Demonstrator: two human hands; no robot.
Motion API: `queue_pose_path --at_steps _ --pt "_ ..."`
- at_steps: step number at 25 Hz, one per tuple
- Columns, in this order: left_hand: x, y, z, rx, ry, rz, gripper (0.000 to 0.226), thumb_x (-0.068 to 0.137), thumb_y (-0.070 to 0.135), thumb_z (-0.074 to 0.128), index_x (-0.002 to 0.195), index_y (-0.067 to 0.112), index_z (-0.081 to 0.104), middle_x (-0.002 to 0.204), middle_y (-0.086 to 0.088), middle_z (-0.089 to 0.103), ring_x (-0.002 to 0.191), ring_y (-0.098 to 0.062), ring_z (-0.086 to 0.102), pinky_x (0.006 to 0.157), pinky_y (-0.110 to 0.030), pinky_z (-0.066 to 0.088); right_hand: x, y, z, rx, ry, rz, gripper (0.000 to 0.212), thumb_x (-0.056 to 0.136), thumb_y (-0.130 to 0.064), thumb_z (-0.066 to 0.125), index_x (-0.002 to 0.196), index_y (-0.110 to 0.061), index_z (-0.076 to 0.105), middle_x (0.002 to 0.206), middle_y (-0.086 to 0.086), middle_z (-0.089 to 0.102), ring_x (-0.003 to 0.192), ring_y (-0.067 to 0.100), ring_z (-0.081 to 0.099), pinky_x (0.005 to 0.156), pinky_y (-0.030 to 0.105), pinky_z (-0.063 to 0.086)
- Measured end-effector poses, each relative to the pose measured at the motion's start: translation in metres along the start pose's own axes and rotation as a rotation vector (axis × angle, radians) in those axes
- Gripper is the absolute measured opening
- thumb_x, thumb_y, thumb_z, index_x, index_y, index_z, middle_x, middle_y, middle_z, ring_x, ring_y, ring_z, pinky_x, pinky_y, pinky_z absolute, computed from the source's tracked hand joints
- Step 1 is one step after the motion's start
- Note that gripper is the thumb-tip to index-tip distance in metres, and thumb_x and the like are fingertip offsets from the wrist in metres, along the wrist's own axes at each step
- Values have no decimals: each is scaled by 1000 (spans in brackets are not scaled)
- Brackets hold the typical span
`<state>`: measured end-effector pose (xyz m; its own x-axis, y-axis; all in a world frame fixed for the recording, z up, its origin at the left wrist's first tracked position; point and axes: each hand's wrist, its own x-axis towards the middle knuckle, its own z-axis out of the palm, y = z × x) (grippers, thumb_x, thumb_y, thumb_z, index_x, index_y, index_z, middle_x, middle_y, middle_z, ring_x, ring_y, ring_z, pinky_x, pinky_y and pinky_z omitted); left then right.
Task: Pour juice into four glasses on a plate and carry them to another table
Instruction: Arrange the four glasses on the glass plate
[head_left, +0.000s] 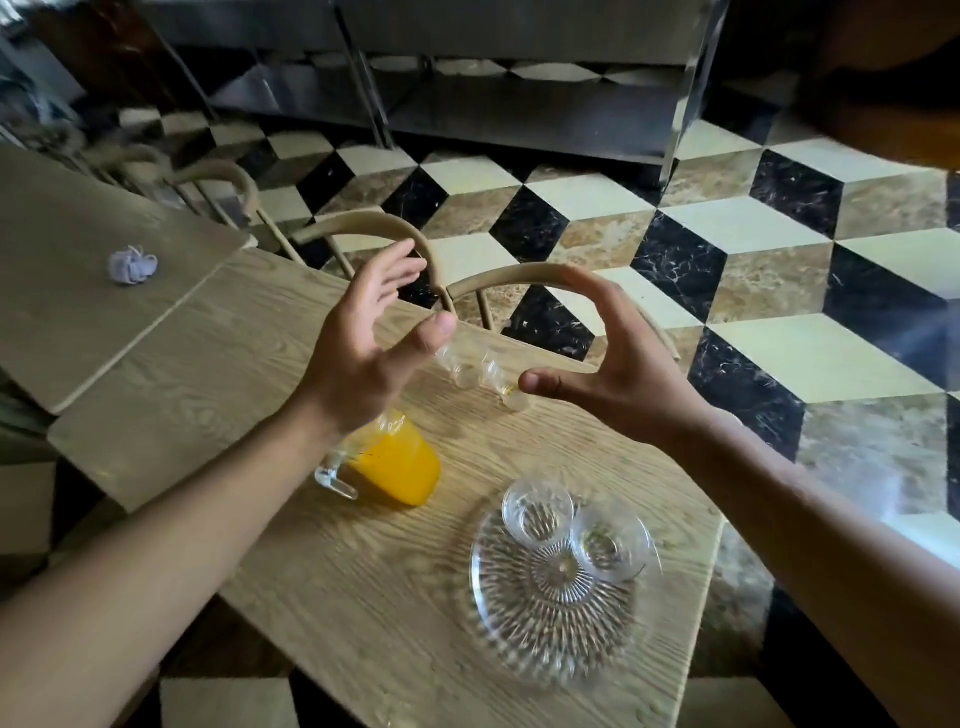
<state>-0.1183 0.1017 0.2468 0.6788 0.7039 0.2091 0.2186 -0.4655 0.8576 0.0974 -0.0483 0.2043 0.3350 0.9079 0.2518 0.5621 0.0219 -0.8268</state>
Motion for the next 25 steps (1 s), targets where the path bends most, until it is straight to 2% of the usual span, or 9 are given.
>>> queue_pose_path --at_steps 2,5,9,14,16,18,21,23,25 --pt "14 -12 -13 12 -59 17 79 81 51 70 151 23 43 152 -2 53 144 -9 47 124 -45 34 9 8 7 -8 0 12 113 65 -70 80 156 -18 38 157 1 45 147 13 39 120 42 36" --pt "39 -44 -31 5 -76 -20 71 80 51 70 143 22 53 148 -1 56 141 -6 49 123 -46 37 13 26 21 -30 -24 64 120 62 -77 78 158 -19 34 162 -1 39 149 12 36 121 45 35" --pt "64 -109 -57 4 -85 -82 53 75 55 74 125 47 56 143 0 59 138 -8 52 120 -47 41 5 56 44 25 -9 268 139 48 -88 74 159 -17 31 164 0 35 148 16 38 122 42 33" --pt "90 -194 -71 -25 -112 -182 65 68 57 77 127 40 53 141 -4 60 135 -14 55 119 -44 42 -4 112 69 20 -33 456 134 46 -76 83 157 -18 34 161 -2 38 142 16 43 121 45 35" --pt "95 -222 -66 -28 -152 -198 78 65 55 79 134 29 52 141 -4 60 136 -15 54 118 -39 41 -9 132 73 -5 -29 507 136 41 -78 85 155 -22 37 157 -7 42 136 16 48 114 43 45" --pt "98 -252 -55 -23 -225 -205 85 63 51 83 138 26 51 141 -3 59 138 -13 53 118 -37 39 -13 150 81 -20 -15 558 141 32 -85 82 152 -26 40 150 -13 46 124 10 57 93 30 56" --pt "101 -298 -27 -20 -328 -216 87 68 21 96 140 26 47 144 -5 57 140 -12 50 123 -42 38 -18 171 97 -51 1 598 139 31 -88 79 151 -27 43 143 -17 49 102 -10 59 71 17 56" --pt "103 -317 -8 -22 -368 -217 91 65 15 95 141 25 46 146 -7 57 141 -14 50 123 -44 38 -16 182 108 -76 -12 590 129 39 -80 82 150 -26 44 140 -19 51 94 -11 60 70 16 54" --pt "103 -327 11 -22 -409 -202 98 59 22 95 144 20 48 148 -6 57 140 -13 51 122 -39 39 -9 192 117 -100 -12 583 114 48 -57 89 149 -25 46 134 -22 53 91 0 62 70 14 52"
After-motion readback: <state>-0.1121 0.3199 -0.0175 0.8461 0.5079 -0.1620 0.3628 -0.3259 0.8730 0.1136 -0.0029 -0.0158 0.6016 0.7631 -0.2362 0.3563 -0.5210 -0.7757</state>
